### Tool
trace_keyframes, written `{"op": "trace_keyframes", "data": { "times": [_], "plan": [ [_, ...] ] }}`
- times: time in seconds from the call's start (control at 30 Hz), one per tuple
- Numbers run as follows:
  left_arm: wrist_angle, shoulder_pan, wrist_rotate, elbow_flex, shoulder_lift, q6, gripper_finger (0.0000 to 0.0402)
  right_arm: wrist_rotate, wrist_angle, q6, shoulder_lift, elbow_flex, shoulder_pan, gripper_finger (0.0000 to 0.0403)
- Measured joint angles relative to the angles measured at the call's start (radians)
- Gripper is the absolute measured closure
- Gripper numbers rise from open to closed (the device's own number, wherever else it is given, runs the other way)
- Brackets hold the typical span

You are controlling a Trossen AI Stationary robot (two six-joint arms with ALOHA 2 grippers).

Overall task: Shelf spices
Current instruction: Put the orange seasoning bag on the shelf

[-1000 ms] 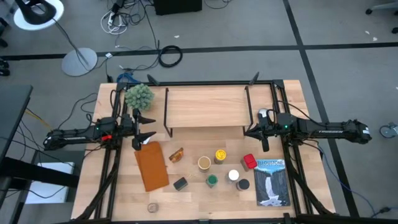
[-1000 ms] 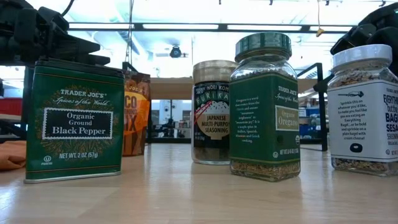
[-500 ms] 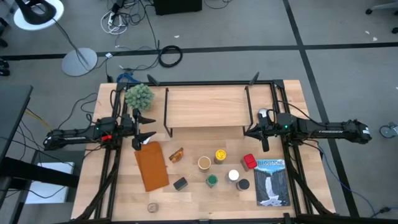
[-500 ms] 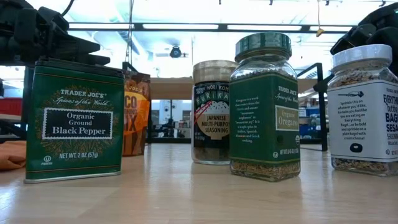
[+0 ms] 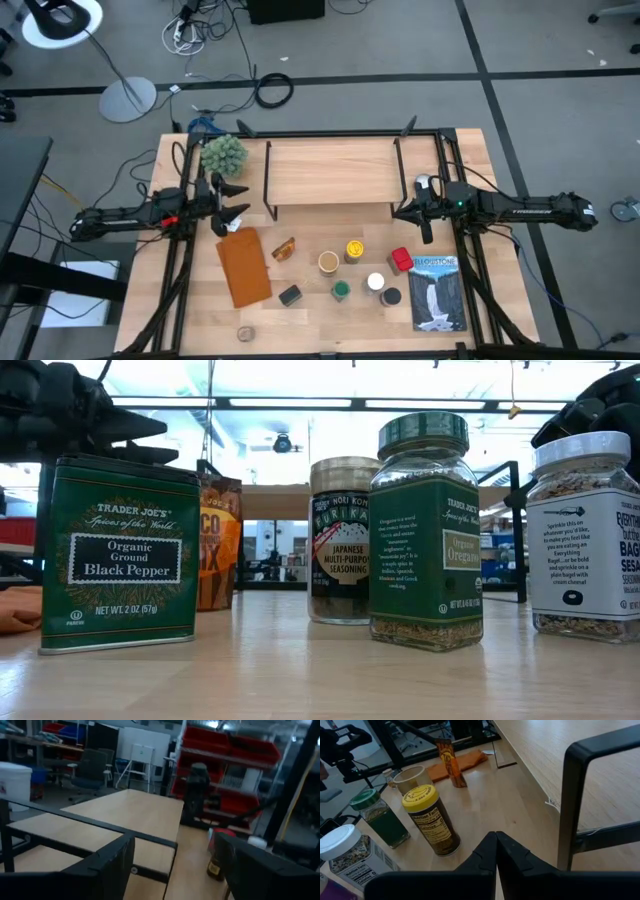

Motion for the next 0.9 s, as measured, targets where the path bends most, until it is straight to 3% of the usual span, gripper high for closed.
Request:
{"op": "trace_keyframes", "data": {
  "times": [0.23,0.37,0.53,0.67,0.9],
  "plan": [
    [-0.005,-0.001,-0.012,0.068,0.000,0.028,0.0134,0.000,0.000,0.000,0.000,0.000,0.000,0.0392],
    [-0.109,-0.002,0.036,0.168,0.025,0.051,0.0157,0.000,0.000,0.000,0.000,0.000,0.000,0.0392],
    [-0.265,-0.029,0.090,0.295,0.120,0.025,0.0186,0.000,0.000,0.000,0.000,0.000,0.000,0.0392],
    [-0.298,-0.100,0.089,0.332,0.234,-0.024,0.0198,0.000,0.000,0.000,0.000,0.000,0.000,0.0392],
    [-0.313,-0.284,-0.069,0.414,0.466,-0.082,0.0199,0.000,0.000,0.000,0.000,0.000,0.000,0.0392]
  ]
}}
